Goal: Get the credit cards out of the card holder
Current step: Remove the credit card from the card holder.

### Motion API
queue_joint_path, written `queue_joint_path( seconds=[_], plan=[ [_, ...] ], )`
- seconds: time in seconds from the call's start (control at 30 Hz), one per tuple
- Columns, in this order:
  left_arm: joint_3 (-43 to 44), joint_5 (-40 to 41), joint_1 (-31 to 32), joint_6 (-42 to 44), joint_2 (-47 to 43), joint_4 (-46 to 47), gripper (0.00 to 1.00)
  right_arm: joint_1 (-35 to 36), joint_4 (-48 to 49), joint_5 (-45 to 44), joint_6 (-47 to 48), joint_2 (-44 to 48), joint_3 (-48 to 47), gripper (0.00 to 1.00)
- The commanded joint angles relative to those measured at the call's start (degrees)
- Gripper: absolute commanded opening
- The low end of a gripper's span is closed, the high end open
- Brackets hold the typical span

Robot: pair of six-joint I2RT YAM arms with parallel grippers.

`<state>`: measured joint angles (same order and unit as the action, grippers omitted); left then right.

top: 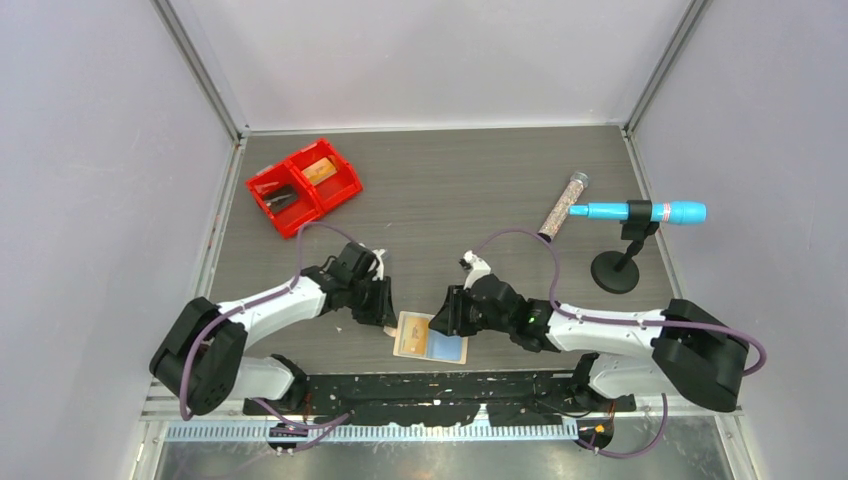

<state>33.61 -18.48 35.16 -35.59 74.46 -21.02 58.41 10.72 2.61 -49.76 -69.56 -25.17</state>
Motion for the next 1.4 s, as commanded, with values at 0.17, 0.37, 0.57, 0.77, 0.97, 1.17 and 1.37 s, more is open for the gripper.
queue_joint_path(
  seconds=[0.17, 0.37, 0.57, 0.77, 0.97, 1.17, 1.37],
  plan=[
    [-3.0, -3.3, 0.4, -2.7, 1.2, 8.2, 0.26, 1.1, 6.4, -1.7, -1.7, -4.5, 0.2, 0.37],
    [-4.4, -3.1, 1.0, -3.9, 1.5, 9.2, 0.22, 1.2, 6.8, -2.3, -2.0, -6.8, 0.5, 0.34],
    [-4.9, -3.1, 1.2, -5.0, 1.1, 9.7, 0.19, 1.2, 6.8, -4.3, -2.5, -7.4, 1.0, 0.33],
    [-5.2, -3.0, 1.7, -6.0, 0.2, 9.8, 0.18, 1.2, 7.5, -4.2, -3.1, -8.7, 1.4, 0.32],
    [-1.7, -0.1, 1.7, -5.0, -4.7, 2.3, 0.20, 1.3, 8.0, -3.9, -3.4, -8.3, 1.7, 0.31],
    [1.3, -1.1, 2.6, -6.2, -11.3, -0.9, 0.22, 1.3, 7.1, -4.2, -3.4, -7.2, 1.6, 0.31],
    [2.6, -2.0, 5.9, -8.0, -11.0, 0.5, 0.22, 1.3, 7.2, -4.1, -3.5, -7.5, 1.3, 0.30]
  ],
)
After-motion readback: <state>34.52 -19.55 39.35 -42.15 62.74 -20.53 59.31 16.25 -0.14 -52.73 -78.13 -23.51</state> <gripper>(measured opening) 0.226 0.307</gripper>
